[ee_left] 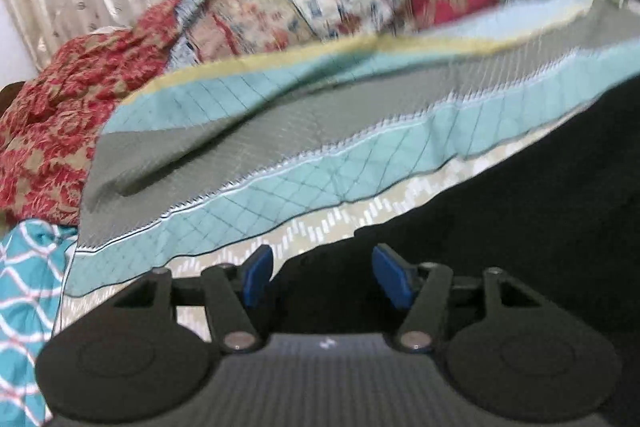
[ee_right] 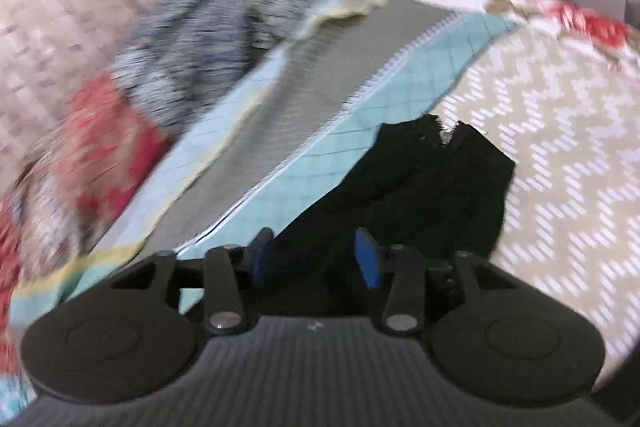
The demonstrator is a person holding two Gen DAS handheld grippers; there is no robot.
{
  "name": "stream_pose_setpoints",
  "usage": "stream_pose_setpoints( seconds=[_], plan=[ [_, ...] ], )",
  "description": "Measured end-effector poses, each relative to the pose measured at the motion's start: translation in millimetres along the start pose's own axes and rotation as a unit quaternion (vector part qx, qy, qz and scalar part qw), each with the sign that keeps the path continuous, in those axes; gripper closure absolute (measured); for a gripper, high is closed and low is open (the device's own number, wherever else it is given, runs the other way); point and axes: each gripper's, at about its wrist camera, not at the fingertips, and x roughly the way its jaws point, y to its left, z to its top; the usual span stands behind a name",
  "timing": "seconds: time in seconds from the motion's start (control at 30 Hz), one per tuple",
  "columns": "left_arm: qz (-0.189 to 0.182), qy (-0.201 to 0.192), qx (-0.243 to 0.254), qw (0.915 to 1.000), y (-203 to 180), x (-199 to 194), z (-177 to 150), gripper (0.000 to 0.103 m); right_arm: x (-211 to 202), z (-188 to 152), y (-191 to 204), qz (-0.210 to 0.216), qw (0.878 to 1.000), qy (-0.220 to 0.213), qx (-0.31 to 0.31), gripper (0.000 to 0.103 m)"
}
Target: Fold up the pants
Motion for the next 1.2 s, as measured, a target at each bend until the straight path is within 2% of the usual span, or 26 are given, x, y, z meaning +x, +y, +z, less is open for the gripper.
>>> stream_pose_setpoints(
  seconds=[0.1,0.13,0.17,0.2,0.23,0.27,0.33,0.37,0.4,0.47,0.53,0.67,0.73,0.87,0.97,1.03,1.2],
  plan=[
    [0.014,0.018,0.0,0.9997,-4,28,-8,0.047,39,23,0,-0.042,0.998,0.004,0.05,0.044],
    [0.019,0.019,-0.001,0.9996,-4,32,-13,0.049,53,31,-1,-0.052,0.997,0.003,0.059,0.042],
    [0.019,0.02,-0.001,0.9996,-4,36,-17,0.053,50,33,-7,-0.069,0.996,0.002,0.062,0.038],
    [0.018,0.022,0.002,0.9996,-5,40,-21,0.065,60,38,-9,-0.091,0.994,0.007,0.064,0.037],
    [0.016,0.027,0.007,0.9995,-8,43,-24,0.073,71,41,-10,-0.106,0.992,0.018,0.068,0.038],
    [0.011,0.026,0.012,0.9995,-11,44,-27,0.084,79,44,-13,-0.109,0.991,0.023,0.07,0.039],
    [0.018,0.015,0.021,0.9995,-18,42,-24,0.091,79,40,-11,-0.123,0.991,0.004,0.055,0.061],
    [0.02,0.009,0.022,0.9995,-19,36,-24,0.093,79,38,-7,-0.137,0.99,0.001,0.036,0.096],
    [0.02,0.001,0.018,0.9996,-18,30,-23,0.093,79,37,-8,-0.132,0.991,0.004,0.022,0.097],
    [0.017,-0.025,0.004,0.9995,-13,13,-19,0.094,71,36,-20,-0.111,0.993,-0.004,0.039,0.097],
    [0.022,-0.058,-0.006,0.998,-8,-13,-22,0.094,48,33,-28,-0.081,0.995,-0.02,0.06,0.097],
    [0.025,-0.118,-0.051,0.9914,8,-78,-34,0.094,-21,36,-49,0.006,0.994,-0.055,0.094,0.099],
    [0.022,-0.142,-0.067,0.9873,13,-112,-47,0.094,-65,34,-65,0.045,0.991,-0.077,0.1,0.099],
    [0.02,-0.174,-0.083,0.981,9,-170,-85,0.094,-154,10,-108,0.092,0.983,-0.112,0.113,0.099],
    [0.019,-0.176,-0.1,0.9791,3,-203,-120,0.094,-208,-22,-149,0.094,0.981,-0.125,0.118,0.099],
    [0.008,-0.163,-0.119,0.9795,-1,-217,-144,0.094,-237,-51,-180,0.084,0.98,-0.126,0.131,0.099],
    [-0.014,-0.107,-0.147,0.9832,-20,-228,-194,0.093,-260,-124,-236,0.028,0.98,-0.092,0.177,0.099]
  ],
)
